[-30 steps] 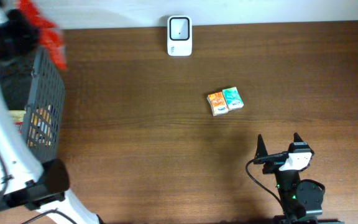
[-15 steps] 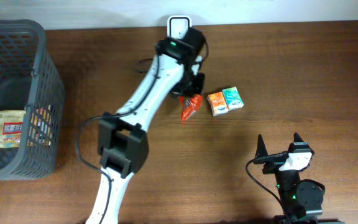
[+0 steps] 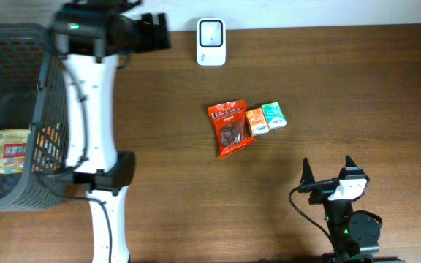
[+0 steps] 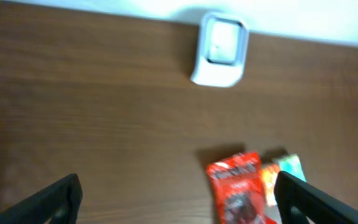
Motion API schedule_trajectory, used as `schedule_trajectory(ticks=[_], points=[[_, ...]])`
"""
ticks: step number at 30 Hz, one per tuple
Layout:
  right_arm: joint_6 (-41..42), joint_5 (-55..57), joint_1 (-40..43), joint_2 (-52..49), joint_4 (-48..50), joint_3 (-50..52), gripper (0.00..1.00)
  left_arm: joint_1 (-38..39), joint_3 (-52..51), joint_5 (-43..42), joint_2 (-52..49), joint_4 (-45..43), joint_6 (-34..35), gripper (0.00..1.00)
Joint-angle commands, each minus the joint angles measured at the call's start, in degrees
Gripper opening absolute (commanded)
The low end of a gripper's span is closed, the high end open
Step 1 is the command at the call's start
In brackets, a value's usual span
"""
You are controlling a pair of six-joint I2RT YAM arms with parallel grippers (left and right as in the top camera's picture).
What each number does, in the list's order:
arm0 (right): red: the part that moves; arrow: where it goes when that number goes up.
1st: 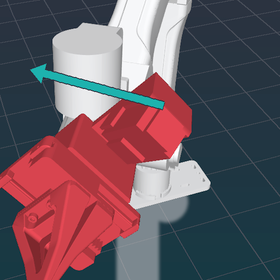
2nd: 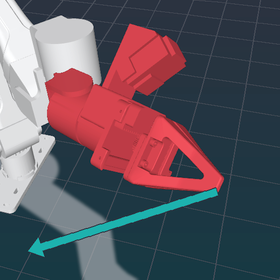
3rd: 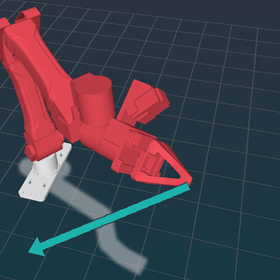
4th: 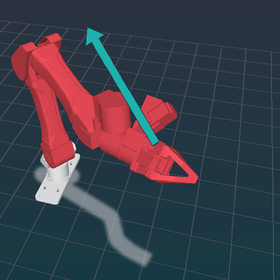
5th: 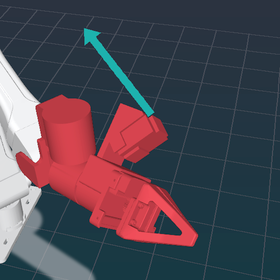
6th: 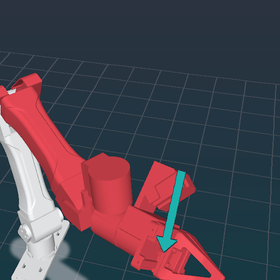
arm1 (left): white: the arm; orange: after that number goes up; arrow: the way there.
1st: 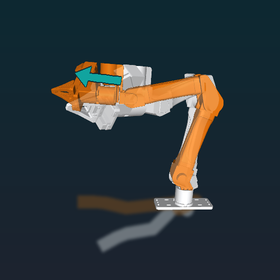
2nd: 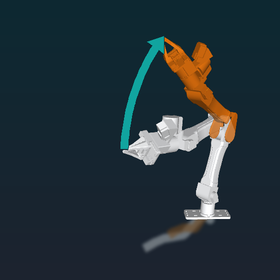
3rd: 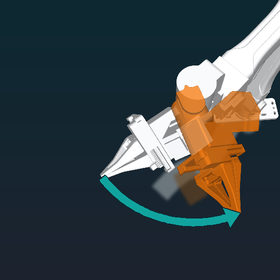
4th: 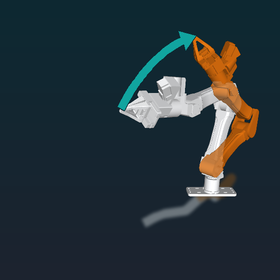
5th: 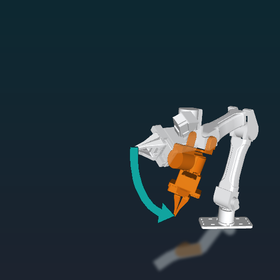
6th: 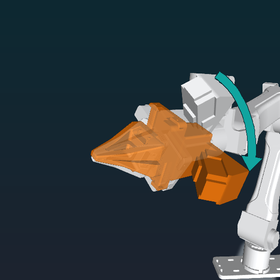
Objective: Scan the item barcode
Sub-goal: 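Place the red sweets bag beside the tissue packs, then reach the left gripper into the basket and grasp the yellow snack bag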
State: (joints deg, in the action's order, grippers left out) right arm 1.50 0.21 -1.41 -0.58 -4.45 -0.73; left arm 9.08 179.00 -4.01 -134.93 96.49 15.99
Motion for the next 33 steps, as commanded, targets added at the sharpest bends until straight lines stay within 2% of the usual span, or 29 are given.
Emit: schedule_trajectory(ticks=[1, 7, 9, 11, 14, 17, 18, 23, 27, 33], points=[[0.28, 0.48, 0.31, 0.37, -0.24, 0.42, 0.99, -7.85, 0.72, 0.42, 5.64, 0.22, -1.77, 1.00], [0.28, 0.48, 0.31, 0.37, -0.26, 0.42, 0.99, -26.49, 0.44, 0.37, 11.85, 0.22, -1.77, 0.99], [0.28, 0.48, 0.31, 0.37, -0.24, 0.42, 0.98, -30.77, -3.80, 0.42, 13.49, 0.24, -1.79, 1.00], [0.28, 0.48, 0.31, 0.37, -0.26, 0.42, 0.99, -32.17, -10.47, 0.92, 15.39, 0.24, -1.79, 0.99], [0.28, 0.48, 0.31, 0.37, -0.26, 0.42, 0.99, -34.29, -19.15, 6.32, 16.13, 0.22, -1.07, 0.99], [0.28, 0.48, 0.31, 0.37, -0.24, 0.42, 0.99, -38.69, -27.76, 19.23, 16.13, -0.02, 10.32, 0.99], [0.28, 0.48, 0.31, 0.37, -0.24, 0.42, 0.99, -40.17, -30.91, 20.96, 16.06, -0.28, 12.07, 0.99], [0.28, 0.48, 0.31, 0.37, -0.24, 0.42, 0.98, -42.42, -52.09, 20.09, 16.02, -9.73, 12.09, 0.99], [0.28, 0.48, 0.31, 0.37, -0.24, 0.42, 0.99, -42.42, -71.12, 20.11, 16.02, -22.12, 12.09, 0.99], [0.28, 0.48, 0.31, 0.37, -0.26, 0.42, 0.98, -42.42, -83.19, 20.11, 16.02, -30.12, 13.40, 0.99]])
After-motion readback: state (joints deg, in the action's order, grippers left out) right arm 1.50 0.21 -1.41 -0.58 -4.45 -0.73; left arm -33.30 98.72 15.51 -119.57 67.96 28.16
